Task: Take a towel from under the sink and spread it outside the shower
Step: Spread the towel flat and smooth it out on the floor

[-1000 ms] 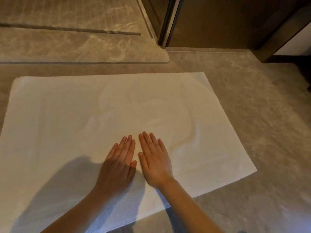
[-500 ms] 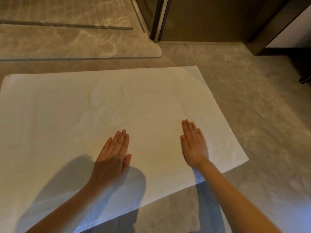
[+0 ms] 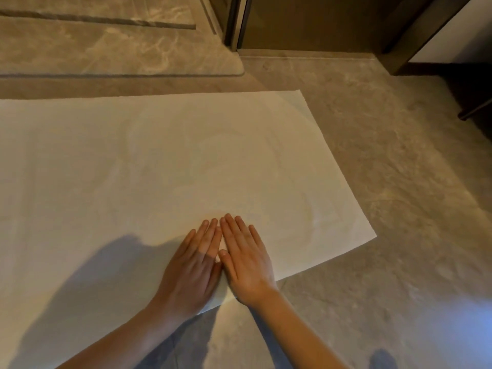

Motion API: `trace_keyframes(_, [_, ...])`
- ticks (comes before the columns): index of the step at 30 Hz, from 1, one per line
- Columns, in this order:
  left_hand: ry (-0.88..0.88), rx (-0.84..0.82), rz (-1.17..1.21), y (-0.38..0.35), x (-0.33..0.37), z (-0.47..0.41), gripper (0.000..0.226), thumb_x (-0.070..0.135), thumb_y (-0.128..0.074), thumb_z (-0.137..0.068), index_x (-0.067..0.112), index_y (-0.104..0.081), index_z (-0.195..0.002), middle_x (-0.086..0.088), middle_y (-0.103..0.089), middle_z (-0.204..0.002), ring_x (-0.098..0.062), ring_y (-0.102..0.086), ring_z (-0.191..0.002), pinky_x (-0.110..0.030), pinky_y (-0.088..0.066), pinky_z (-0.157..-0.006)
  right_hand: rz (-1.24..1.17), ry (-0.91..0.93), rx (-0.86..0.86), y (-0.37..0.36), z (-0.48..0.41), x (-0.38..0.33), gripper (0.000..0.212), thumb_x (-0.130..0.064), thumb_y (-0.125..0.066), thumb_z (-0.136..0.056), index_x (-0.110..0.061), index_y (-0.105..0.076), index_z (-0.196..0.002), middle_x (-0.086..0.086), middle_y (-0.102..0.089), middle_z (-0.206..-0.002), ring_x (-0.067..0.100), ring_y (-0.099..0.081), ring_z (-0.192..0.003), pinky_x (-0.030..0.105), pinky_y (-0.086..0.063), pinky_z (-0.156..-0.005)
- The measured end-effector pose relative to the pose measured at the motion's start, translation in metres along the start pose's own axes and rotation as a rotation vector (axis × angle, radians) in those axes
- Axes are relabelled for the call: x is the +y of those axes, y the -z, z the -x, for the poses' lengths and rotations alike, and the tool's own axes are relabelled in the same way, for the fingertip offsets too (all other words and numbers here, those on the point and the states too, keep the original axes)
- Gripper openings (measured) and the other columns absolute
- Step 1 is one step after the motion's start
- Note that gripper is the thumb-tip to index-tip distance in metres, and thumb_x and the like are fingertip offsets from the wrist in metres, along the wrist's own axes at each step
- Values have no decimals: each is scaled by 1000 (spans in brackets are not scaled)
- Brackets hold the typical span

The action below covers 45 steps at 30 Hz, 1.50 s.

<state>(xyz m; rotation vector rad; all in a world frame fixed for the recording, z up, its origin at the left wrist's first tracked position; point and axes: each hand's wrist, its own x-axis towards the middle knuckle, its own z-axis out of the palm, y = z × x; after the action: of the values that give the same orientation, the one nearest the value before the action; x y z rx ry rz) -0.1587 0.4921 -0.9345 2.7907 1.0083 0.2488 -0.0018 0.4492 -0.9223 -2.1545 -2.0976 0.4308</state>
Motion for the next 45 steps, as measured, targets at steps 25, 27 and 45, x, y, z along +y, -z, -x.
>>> trace_keyframes(25, [39, -82, 102, 11, 2, -3, 61, 35, -30, -99, 2, -24, -150, -14, -14, -160, -29, -16, -147, -44, -19, -116, -4, -223, 76, 40, 21, 106, 56, -38, -22, -104, -23, -7, -155, -12, 0, -159, 9, 0, -149, 25, 3, -120])
trace_keyframes(27, [-21, -78, 130, 16, -4, -4, 59, 36, -34, -98, 12, -26, -152, -8, -15, -161, -25, -15, -148, -43, -16, -117, -94, -209, 140, 45, 17, 97, 56, -44, -27, -103, -28, -14, -155, -15, -5, -160, 7, -5, -149, 26, -1, -120])
trace_keyframes(45, [508, 116, -12, 64, -199, -89, 59, 31, -27, -102, 9, -8, -153, -8, -6, -162, -22, -2, -149, -35, 5, -120, -230, 170, 190, 35, -211, -79, 51, -30, -28, -104, -20, -21, -153, -3, -21, -160, 12, -13, -148, 23, -5, -119])
